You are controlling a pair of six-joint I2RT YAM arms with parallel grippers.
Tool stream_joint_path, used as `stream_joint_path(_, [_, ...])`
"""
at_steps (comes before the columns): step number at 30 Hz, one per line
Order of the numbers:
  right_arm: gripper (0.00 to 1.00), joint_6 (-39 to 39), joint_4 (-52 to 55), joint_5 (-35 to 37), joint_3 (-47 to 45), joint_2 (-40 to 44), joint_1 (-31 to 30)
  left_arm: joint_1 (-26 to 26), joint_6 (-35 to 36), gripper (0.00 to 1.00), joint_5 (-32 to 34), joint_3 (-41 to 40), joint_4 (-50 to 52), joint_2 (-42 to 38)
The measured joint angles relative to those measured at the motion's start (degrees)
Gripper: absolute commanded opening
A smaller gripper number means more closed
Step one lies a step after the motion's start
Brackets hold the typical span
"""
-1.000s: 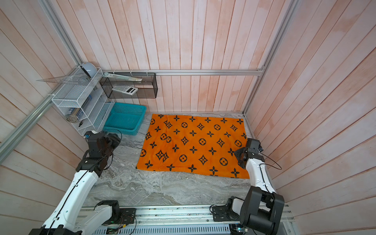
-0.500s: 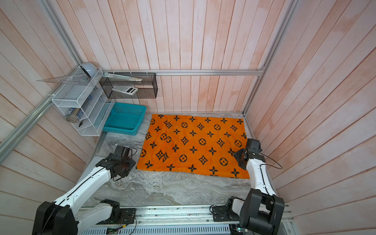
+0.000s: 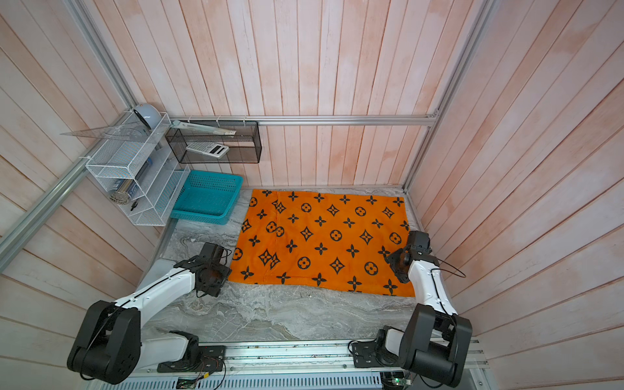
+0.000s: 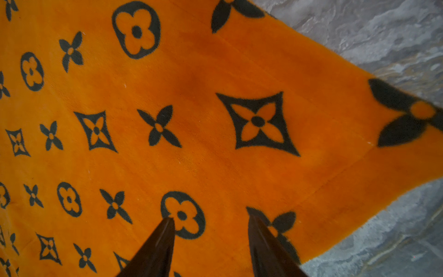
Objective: Roll up the pillowcase
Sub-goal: Fold the pillowcase at the center of the board.
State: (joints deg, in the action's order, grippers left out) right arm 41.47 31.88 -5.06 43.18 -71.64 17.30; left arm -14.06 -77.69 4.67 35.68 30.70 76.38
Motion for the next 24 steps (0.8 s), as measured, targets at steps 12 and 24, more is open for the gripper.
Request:
stream_joint_path(12, [0.6, 1.86, 6.95, 8.15, 4.11, -1.27, 0.81, -0.22, -1.95, 0.14, -4.52, 1.49, -11.02, 6.25])
stream_joint_path(24, [0.6, 7.65, 13.42, 14.21, 3.17, -3.32, 13.84, -0.37, -1.38, 0.0, -5.77, -0.74, -7.76, 1.18])
